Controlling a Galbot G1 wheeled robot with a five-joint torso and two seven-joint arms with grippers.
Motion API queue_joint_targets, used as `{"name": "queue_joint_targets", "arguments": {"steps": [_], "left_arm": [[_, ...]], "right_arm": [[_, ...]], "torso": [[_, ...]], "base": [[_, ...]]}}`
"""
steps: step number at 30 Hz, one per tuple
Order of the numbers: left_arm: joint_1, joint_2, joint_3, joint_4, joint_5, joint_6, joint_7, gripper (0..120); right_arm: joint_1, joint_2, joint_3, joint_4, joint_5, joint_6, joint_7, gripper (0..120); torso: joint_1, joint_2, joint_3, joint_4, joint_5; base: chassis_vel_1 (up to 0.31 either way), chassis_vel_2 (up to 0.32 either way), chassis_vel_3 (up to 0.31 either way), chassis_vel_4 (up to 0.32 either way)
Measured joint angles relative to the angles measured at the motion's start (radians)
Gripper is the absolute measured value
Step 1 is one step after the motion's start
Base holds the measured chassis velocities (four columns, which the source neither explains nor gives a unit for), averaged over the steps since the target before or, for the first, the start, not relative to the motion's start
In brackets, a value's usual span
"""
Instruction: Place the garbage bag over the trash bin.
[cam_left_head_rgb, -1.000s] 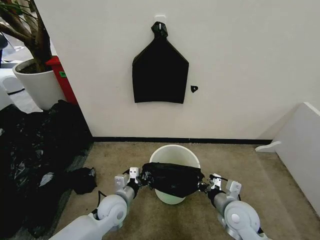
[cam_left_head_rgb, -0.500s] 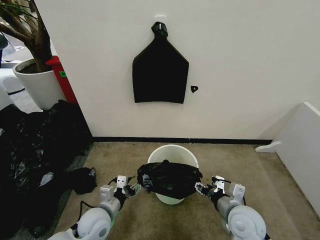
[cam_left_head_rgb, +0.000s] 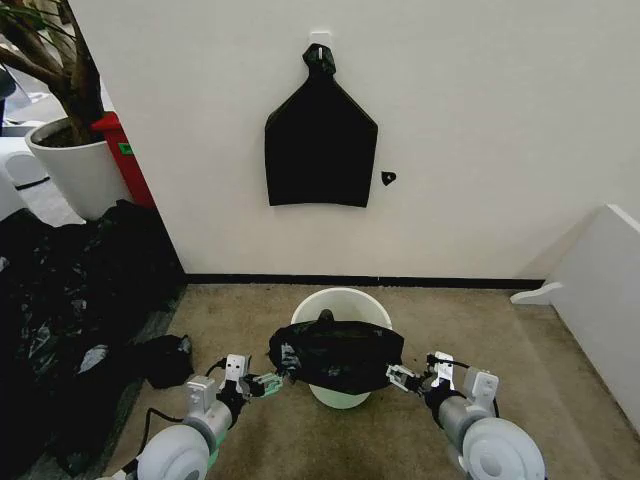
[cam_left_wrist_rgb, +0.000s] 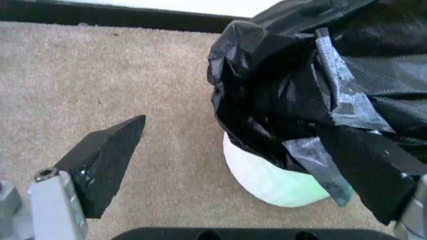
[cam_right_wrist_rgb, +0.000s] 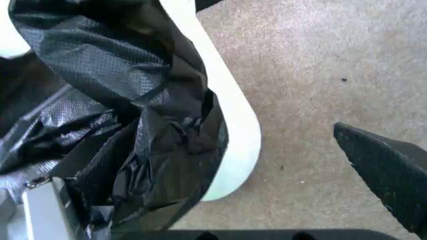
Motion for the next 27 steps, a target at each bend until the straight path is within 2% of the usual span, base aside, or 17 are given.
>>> {"name": "queue_joint_targets", "arguments": {"steps": [7,19,27], "left_arm": [[0.016,0.019,-0.018,-0.015,0.0,0.0,0.007,100],[0.032,0.04,-0.033,-0.035,-0.008,0.001,0.011,100],[0.077,0.071,-0.048,-0.075,-0.012,-0.002,0.011,100]], "right_arm": [[-0.005,0.008,0.047,-0.058,0.041,0.057,-0.072,100],[-0.07,-0.003,0.12,-0.07,0.101,0.139,-0.334,100],[-0.112,-0.019,0.158,-0.049,0.092,0.165,-0.403,100]], "torso": [[0.0,0.0,0.0,0.0001,0.0002],[0.0,0.0,0.0,0.0,0.0001],[0.0,0.0,0.0,0.0,0.0002]], "base": [[0.0,0.0,0.0,0.0],[0.0,0.0,0.0,0.0],[0.0,0.0,0.0,0.0]]}}
